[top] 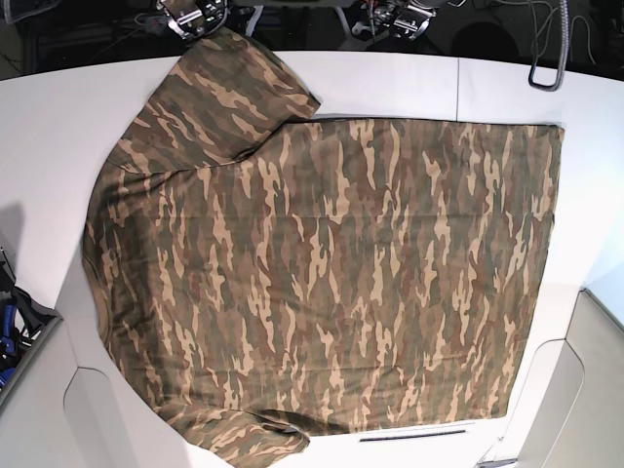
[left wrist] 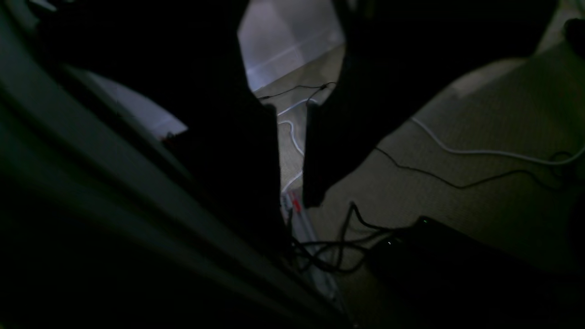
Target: Fold the T-shirt properly
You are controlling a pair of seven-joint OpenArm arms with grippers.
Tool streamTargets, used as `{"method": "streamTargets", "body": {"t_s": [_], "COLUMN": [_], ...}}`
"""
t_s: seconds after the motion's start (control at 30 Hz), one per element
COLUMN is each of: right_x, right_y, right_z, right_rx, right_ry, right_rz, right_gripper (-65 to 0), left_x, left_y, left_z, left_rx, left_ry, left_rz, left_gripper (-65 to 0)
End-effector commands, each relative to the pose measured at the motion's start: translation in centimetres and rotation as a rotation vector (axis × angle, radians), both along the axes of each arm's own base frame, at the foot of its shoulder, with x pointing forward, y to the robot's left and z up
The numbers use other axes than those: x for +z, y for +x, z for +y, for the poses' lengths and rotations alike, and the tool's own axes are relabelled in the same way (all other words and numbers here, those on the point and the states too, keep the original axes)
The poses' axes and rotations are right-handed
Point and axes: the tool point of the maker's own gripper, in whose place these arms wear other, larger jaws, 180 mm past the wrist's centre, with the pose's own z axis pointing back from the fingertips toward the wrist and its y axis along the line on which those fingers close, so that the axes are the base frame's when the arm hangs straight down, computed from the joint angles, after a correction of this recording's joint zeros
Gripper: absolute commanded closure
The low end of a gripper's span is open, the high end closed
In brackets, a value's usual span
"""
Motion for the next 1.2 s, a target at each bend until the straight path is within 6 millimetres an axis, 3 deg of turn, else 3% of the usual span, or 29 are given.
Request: {"method": "streamTargets", "body": {"t_s": [0.0, 0.13, 0.27, 0.53, 0.77, 1.0, 1.17], "right_x": [0.1, 0.1, -0.1, 0.2, 2.0, 4.4, 6.5], "right_y": [-0.1, -1.3, -3.0, -5.9, -7.6, -10.7, -12.6], "right_z": [0.0, -0.5, -1.8, -4.3, -4.2, -5.4, -6.4], "right_rx": [0.000, 0.012, 0.016, 0.028, 0.007, 0.025, 0.064], "right_ry": [0.017, 0.031, 0.016, -0.014, 0.049, 0.067, 0.071], "right_rz": [-0.002, 0.027, 0.055, 0.072, 0.046, 0.032, 0.021], "right_gripper": [0.0, 0.0, 0.0, 0.0, 0.0, 0.0, 0.0], "left_x": [0.1, 0.0, -0.1, 1.3, 3.2, 4.7, 5.8], "left_y": [0.0, -0.2, -1.8, -4.4, -4.7, -5.8, -6.0], "left_z": [-0.3, 1.2, 3.1, 3.9, 4.3, 4.7, 6.2], "left_rx": [-0.001, -0.002, -0.005, -0.018, -0.008, -0.024, 0.060], "left_ry": [-0.022, 0.002, 0.030, -0.075, -0.110, -0.115, -0.089], "left_rz": [-0.004, -0.001, 0.023, 0.026, -0.055, -0.081, -0.105], "left_gripper": [-9.7, -9.7, -9.7, -9.7, -9.7, -9.7, -9.7]}}
